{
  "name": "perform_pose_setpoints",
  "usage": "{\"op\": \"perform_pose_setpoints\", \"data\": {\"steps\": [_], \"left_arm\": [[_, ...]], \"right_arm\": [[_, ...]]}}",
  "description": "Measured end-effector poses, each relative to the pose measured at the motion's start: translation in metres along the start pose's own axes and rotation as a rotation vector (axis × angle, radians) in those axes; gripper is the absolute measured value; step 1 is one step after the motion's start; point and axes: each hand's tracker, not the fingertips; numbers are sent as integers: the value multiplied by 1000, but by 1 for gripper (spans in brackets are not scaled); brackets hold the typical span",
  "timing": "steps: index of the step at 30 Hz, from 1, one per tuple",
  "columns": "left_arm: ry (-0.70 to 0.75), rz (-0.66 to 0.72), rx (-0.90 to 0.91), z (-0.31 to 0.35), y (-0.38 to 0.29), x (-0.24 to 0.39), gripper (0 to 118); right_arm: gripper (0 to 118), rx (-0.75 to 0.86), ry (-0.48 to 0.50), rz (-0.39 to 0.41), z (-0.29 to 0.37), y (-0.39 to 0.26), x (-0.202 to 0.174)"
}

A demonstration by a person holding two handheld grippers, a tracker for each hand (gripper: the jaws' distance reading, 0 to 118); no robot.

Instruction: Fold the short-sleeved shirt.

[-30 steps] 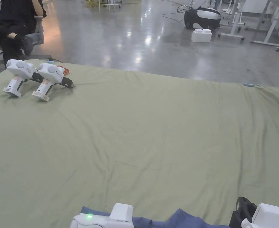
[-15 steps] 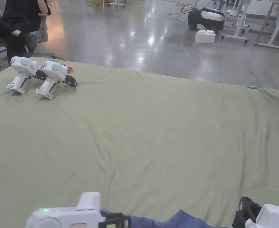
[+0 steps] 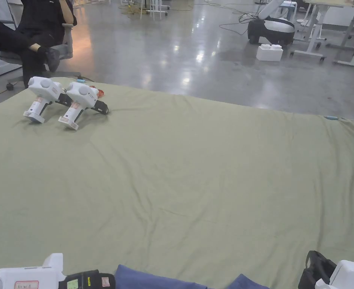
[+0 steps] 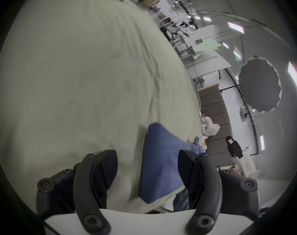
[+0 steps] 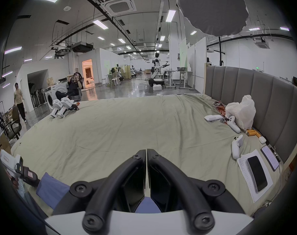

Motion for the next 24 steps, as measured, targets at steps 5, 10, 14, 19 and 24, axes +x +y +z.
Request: {"op": "perform_pose_setpoints", "data": {"steps": [5, 10, 14, 19, 24], "left_arm": [[-134, 16, -23, -23, -7, -1, 76], [-28, -70, -32, -47, -31, 39, 23], [-47, -81, -12, -31, -24, 30, 13], [-53, -148, 37, -11, -23, 43, 11], [41, -205, 119, 32, -11, 67, 10]], "right_arm": [[1, -12, -10, 2, 1, -2, -1], [1, -24, -16, 7, 1, -3, -1], [1, -32, -16, 11, 1, -4, -2], [1, -39, -10, 7, -1, -4, -2], [1, -37, 0, 10, -3, -3, -4]]}}
